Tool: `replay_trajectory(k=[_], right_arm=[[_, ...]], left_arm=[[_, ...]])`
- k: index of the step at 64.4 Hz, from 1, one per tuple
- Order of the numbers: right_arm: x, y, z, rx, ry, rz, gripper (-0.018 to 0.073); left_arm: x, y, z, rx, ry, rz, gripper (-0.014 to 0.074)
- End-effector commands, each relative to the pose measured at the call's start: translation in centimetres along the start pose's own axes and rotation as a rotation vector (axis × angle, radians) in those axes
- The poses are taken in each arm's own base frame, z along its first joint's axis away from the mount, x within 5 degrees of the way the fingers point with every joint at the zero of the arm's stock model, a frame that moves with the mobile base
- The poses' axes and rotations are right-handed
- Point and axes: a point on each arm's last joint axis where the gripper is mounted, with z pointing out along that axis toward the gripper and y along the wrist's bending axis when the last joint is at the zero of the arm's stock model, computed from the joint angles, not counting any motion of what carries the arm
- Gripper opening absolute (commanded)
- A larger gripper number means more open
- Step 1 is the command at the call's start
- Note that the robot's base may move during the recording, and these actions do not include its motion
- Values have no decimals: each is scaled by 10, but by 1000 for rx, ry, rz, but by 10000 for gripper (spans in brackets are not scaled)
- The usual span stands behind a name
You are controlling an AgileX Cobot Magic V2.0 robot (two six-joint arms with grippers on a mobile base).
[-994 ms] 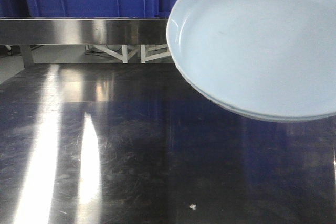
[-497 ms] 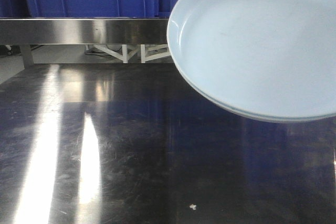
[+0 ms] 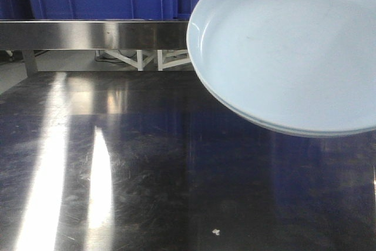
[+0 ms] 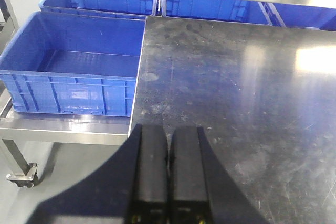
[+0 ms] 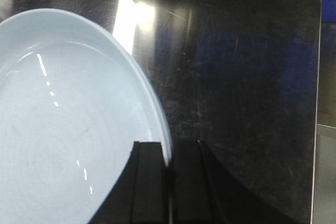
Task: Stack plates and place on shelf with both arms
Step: 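Hold the stacked plates raised in the right gripper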
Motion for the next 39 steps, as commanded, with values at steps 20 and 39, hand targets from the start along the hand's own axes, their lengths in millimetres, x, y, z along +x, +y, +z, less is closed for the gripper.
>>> replay_trajectory(k=[20, 39], right_arm=[[-19, 2, -8, -9, -139, -1, 20], [-19, 2, -8, -9, -139, -1, 20]], left_arm=[[-17, -2, -3, 16, -113, -9, 85], [-17, -2, -3, 16, -113, -9, 85]])
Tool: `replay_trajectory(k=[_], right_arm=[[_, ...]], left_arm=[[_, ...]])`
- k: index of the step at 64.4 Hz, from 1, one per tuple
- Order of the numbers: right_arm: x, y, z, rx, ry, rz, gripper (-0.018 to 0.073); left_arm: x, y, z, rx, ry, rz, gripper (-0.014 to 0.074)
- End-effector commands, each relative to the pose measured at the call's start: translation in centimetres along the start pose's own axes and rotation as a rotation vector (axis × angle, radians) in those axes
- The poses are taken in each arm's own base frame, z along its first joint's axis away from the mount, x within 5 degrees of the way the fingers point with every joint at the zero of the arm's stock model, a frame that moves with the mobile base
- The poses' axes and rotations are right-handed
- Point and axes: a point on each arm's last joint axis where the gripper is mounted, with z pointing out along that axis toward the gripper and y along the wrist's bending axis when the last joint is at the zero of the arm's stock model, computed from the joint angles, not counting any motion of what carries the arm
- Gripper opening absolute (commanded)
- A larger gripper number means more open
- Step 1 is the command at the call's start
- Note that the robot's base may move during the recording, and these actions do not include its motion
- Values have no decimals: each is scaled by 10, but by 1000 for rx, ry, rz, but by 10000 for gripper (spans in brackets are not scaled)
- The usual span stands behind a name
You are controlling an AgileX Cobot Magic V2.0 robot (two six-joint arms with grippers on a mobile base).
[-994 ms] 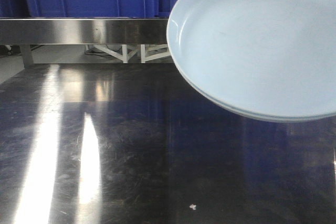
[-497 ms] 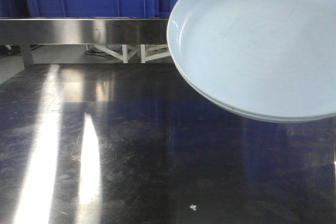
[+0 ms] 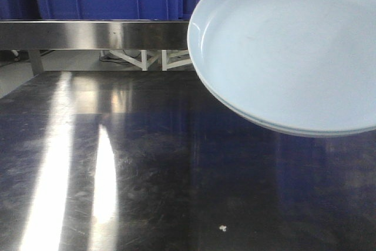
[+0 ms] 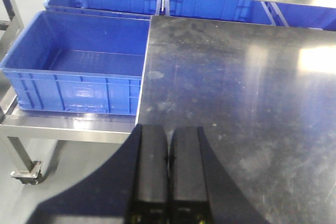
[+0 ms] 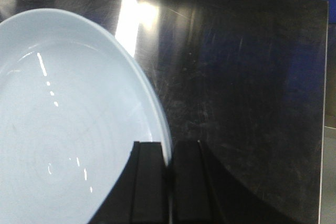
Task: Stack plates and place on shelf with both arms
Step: 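Hold the stacked plates raised in the right gripper, then hold the plates in the right gripper while driving the base away from the table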
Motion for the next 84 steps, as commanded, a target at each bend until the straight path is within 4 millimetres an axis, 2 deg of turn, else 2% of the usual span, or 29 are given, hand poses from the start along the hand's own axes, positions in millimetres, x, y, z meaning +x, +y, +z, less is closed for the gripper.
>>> replay_trajectory(k=[1, 84], right_arm=[[-19, 2, -8, -9, -139, -1, 20], [-18, 2, -7, -8, -137, -1, 20]], left_arm=[[-17, -2, -3, 16, -113, -9, 85], [-17, -2, -3, 16, -113, -9, 85]])
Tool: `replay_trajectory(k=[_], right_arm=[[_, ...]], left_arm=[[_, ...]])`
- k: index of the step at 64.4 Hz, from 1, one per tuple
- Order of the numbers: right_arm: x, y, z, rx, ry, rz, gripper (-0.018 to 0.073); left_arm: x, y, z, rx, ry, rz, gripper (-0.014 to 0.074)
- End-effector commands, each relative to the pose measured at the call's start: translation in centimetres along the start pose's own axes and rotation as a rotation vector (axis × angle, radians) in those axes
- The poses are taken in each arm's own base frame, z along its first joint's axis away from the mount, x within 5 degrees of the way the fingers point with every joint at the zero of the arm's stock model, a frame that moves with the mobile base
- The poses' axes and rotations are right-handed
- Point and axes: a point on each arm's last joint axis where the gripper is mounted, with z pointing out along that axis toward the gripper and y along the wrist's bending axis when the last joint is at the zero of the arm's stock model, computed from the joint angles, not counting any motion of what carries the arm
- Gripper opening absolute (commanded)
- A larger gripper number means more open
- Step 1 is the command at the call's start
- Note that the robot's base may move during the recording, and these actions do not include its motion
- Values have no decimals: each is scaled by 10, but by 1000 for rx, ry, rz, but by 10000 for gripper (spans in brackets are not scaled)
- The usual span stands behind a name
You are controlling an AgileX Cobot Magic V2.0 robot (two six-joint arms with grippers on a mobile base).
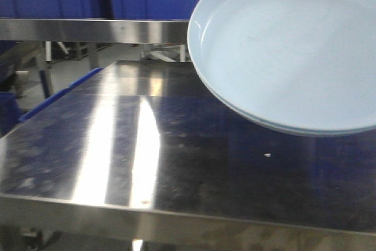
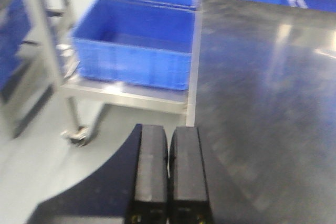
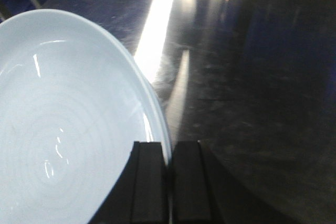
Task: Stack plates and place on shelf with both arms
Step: 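Hold the plates in the right gripper while driving the base away from the table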
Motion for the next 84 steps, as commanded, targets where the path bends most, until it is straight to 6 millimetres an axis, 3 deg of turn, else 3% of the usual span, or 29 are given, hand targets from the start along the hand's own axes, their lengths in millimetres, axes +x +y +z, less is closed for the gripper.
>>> replay_trajectory(k=[1, 84], right_arm=[[-18, 2, -7, -8, -137, -1, 20], [-18, 2, -7, -8, -137, -1, 20]], left_arm=[[-17, -2, -3, 16, -113, -9, 85], [-17, -2, -3, 16, -113, -9, 85]])
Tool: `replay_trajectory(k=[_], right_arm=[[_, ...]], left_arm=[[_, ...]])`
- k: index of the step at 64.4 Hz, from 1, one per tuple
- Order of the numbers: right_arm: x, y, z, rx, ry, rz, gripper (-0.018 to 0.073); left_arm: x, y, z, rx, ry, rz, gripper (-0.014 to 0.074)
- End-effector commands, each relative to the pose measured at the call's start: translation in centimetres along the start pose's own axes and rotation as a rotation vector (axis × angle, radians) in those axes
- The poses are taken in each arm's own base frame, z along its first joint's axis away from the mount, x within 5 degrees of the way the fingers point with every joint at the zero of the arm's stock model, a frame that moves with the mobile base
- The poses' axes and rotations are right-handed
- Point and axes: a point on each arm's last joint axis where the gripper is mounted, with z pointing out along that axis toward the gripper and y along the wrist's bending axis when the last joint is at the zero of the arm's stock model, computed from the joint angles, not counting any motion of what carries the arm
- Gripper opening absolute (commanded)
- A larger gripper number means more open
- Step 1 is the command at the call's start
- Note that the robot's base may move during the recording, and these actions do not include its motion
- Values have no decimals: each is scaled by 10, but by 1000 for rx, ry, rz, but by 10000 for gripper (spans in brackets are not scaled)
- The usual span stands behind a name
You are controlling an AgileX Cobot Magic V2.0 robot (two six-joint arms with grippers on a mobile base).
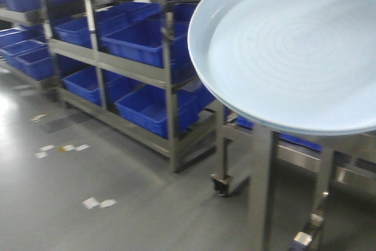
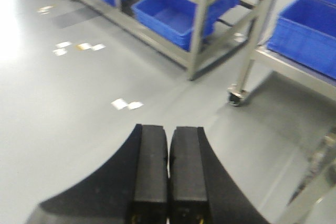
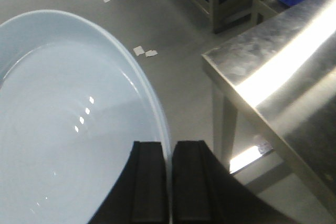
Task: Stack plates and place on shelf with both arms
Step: 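Hold the plates in the right gripper while driving the base away from the table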
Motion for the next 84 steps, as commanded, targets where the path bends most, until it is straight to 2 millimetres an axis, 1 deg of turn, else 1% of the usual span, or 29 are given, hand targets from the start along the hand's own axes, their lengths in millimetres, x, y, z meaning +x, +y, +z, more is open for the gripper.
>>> replay_trajectory(k=[1, 84], right_arm=[[-18, 2, -7, -8, -137, -1, 20], [-18, 2, -7, -8, -137, -1, 20]], left_arm=[[-17, -2, -3, 16, -113, -9, 85], [-17, -2, -3, 16, -113, -9, 85]])
